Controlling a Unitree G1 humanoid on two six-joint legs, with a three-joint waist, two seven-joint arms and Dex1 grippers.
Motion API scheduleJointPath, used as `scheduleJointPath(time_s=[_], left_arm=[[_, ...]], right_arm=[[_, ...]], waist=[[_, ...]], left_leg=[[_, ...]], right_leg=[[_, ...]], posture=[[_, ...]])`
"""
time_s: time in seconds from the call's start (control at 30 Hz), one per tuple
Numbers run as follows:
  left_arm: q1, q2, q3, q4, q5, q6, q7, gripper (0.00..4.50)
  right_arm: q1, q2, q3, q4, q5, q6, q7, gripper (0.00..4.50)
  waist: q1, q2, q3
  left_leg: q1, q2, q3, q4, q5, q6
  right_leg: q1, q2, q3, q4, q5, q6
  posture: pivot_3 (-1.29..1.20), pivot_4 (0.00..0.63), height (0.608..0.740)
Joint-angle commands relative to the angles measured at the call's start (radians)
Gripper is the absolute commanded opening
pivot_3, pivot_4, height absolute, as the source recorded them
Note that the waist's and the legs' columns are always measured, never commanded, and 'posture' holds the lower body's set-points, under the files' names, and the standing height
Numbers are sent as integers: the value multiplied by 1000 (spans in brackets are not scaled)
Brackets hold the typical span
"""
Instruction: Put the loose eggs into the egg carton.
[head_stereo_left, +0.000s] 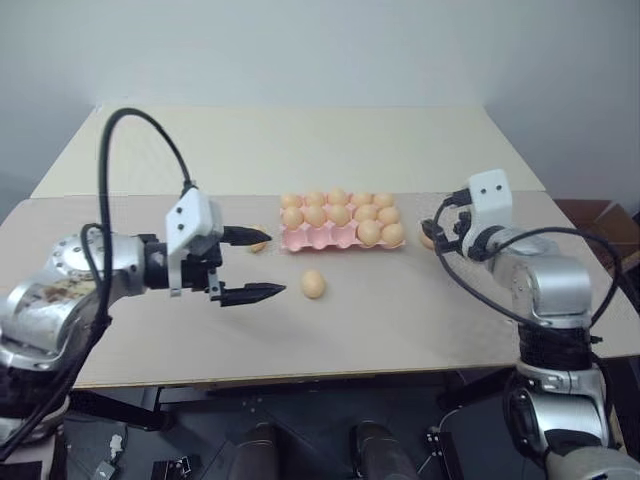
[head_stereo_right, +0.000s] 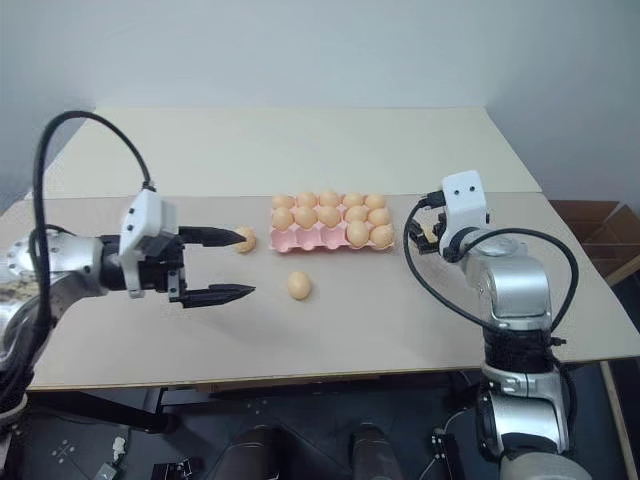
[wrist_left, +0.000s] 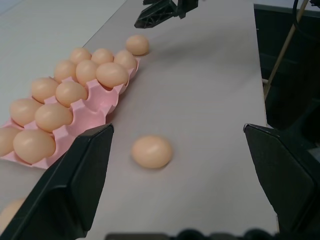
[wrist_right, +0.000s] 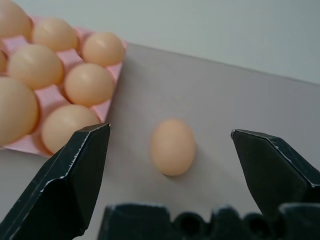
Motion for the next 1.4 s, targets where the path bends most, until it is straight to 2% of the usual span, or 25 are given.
scheduleJointPath(time_s=[0.03,0.3,0.47,0.57,0.73,0.77,0.8,0.9,1.0,1.1,1.17,1.27,1.4], left_arm=[[-57,-21,-35,9,27,-22,-12,4500],[-86,-54,-57,36,65,-50,-33,4500],[-78,-56,-50,41,79,-62,-39,4500],[-58,-45,-36,44,88,-71,-38,4500],[-23,-21,-16,62,117,-92,-44,4500],[-18,-18,-13,65,120,-95,-45,4500],[-12,-14,-9,68,123,-98,-46,4500],[17,7,14,69,125,-104,-47,4500],[63,43,49,57,136,-105,-40,4500],[122,72,98,35,135,-90,-23,4500],[155,84,124,17,126,-75,-15,4500],[202,104,147,-6,134,-69,-8,4500],[242,114,174,-31,125,-52,7,4500]], right_arm=[[-78,-24,17,140,-34,-96,13,4494],[-190,9,74,466,-82,-262,35,4494],[-235,33,90,603,-101,-336,39,4494],[-252,42,86,654,-103,-351,40,3917],[-259,41,86,669,-106,-357,48,2183],[-258,41,84,669,-106,-356,50,1897],[-256,39,84,662,-107,-354,52,1797],[-221,22,102,546,-118,-350,74,1720],[-157,9,107,306,-108,-309,100,1687],[-80,46,105,16,-60,-204,103,1687],[-46,91,120,-106,-41,-143,89,1686],[-24,171,157,-187,-34,-97,61,1685],[-34,260,222,-157,-56,-113,29,1685]], waist=[[-2,0,0],[-13,0,0],[-14,0,0],[-14,0,0],[-14,0,0],[-14,0,0],[-14,0,0],[-14,0,1],[-14,2,2],[-16,2,2],[-17,2,2],[-15,2,2],[-8,2,2]], left_leg=[[0,0,0,0,0,0],[-1,0,0,0,0,0],[-1,0,-1,0,0,0],[-1,0,-1,0,0,0],[-1,0,-1,0,0,0],[-1,0,-1,0,0,0],[-1,0,-1,0,0,0],[-1,0,-1,0,0,0],[-2,0,-1,-1,0,0],[-3,1,-1,-1,0,0],[-2,1,-1,-2,0,0],[-1,1,-1,-1,0,0],[0,1,-1,0,0,0]], right_leg=[[0,0,0,0,0,0],[-1,0,0,-1,0,0],[-1,0,0,0,0,0],[-1,0,0,-1,0,0],[-1,0,0,0,0,0],[-1,0,0,0,0,0],[-1,0,0,0,0,0],[-1,0,0,0,0,0],[-2,0,0,0,0,1],[-3,0,0,0,0,1],[-3,0,0,1,0,1],[-2,0,0,1,0,0],[-1,0,-1,1,0,0]], posture=[[0,150,740],[0,150,740],[0,150,740],[0,150,740],[0,150,740],[0,150,740],[0,150,740],[0,150,740],[0,150,740],[0,150,740],[0,150,740],[0,150,740],[0,150,740]])
